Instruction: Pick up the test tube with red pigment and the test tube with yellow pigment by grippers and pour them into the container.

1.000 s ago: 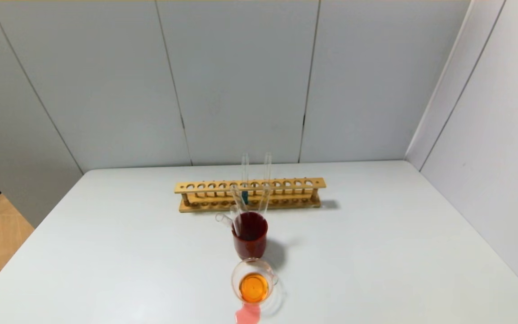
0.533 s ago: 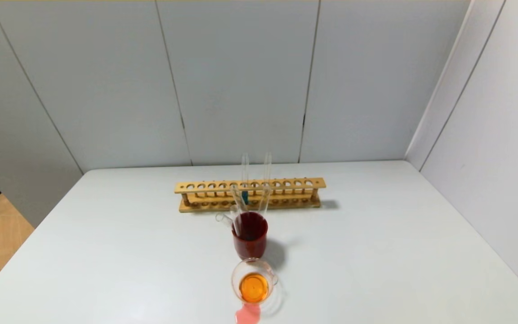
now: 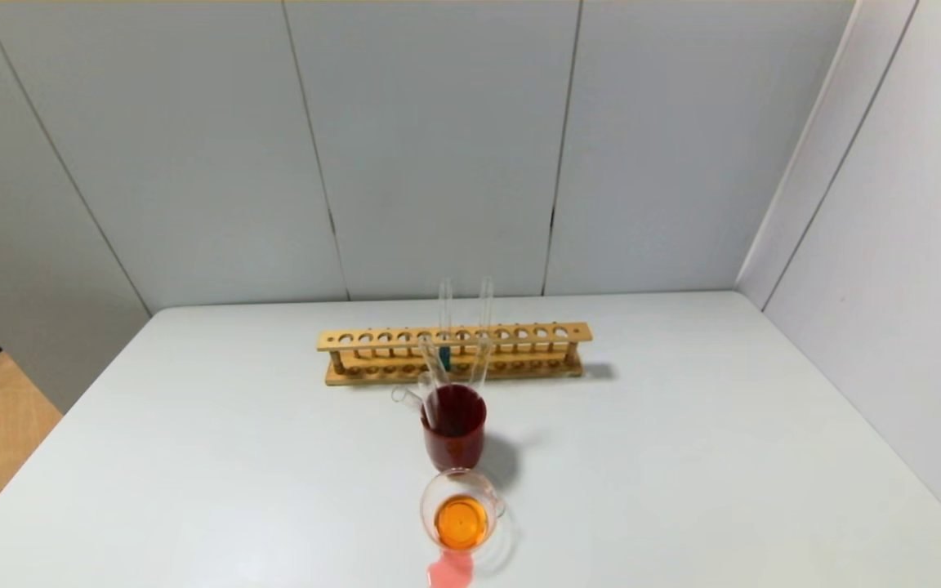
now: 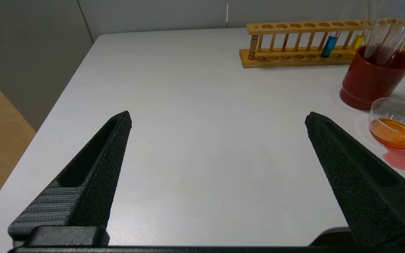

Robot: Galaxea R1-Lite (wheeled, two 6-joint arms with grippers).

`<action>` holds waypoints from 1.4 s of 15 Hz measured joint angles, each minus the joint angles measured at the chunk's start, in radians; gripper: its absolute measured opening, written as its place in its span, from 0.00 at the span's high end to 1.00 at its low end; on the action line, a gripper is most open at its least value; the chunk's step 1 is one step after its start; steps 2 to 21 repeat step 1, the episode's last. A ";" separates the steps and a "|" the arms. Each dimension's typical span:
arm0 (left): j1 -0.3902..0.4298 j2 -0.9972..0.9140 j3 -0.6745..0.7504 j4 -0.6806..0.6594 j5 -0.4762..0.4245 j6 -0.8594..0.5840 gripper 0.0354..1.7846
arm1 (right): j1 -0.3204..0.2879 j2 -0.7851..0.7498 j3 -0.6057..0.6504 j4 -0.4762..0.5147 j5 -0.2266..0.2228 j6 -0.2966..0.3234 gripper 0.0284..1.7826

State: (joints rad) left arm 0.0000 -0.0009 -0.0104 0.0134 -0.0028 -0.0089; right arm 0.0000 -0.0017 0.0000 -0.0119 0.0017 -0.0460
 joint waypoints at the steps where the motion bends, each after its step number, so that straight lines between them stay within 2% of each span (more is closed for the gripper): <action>1: 0.000 0.000 0.000 0.000 0.000 0.000 0.02 | 0.000 0.000 0.000 0.000 -0.003 0.010 0.02; 21: 0.000 0.000 0.000 0.000 0.000 0.000 0.02 | 0.000 0.000 0.000 0.000 -0.003 0.010 0.02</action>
